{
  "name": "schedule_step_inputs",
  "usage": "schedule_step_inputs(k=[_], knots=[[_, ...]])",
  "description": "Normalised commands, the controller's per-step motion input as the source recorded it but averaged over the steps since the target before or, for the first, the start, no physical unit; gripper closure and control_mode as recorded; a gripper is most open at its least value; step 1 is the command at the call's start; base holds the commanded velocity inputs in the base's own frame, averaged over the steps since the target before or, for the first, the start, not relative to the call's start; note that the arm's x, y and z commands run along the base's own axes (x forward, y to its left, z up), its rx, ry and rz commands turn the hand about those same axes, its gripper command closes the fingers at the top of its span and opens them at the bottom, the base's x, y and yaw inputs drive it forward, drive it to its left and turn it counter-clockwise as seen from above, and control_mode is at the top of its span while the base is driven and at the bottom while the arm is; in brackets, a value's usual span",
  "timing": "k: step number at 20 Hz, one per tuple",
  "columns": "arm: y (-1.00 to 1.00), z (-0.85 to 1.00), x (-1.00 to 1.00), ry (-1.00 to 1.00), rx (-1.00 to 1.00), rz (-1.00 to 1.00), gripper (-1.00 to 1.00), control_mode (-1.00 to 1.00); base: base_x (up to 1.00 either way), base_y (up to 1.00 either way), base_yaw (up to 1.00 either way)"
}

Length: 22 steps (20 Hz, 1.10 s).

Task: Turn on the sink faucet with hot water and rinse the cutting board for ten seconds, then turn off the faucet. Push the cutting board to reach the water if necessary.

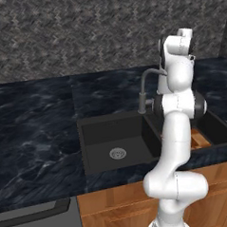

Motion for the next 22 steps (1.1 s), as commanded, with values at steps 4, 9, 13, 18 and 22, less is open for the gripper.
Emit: schedule_step_inputs(k=[4,9,13,18,22], knots=[[0.0,0.0,0.0,0.0,0.0,0.0,-1.0,-1.0,0.0,0.0,0.0],[0.0,0.0,0.0,0.0,0.0,0.0,-1.0,-1.0,0.0,0.0,0.0],[0.0,0.0,0.0,0.0,0.0,0.0,-1.0,-1.0,0.0,0.0,0.0],[0.0,0.0,0.0,0.0,0.0,0.0,-1.0,-1.0,0.0,0.0,0.0],[0.0,0.0,0.0,0.0,0.0,0.0,-1.0,-1.0,0.0,0.0,0.0]])
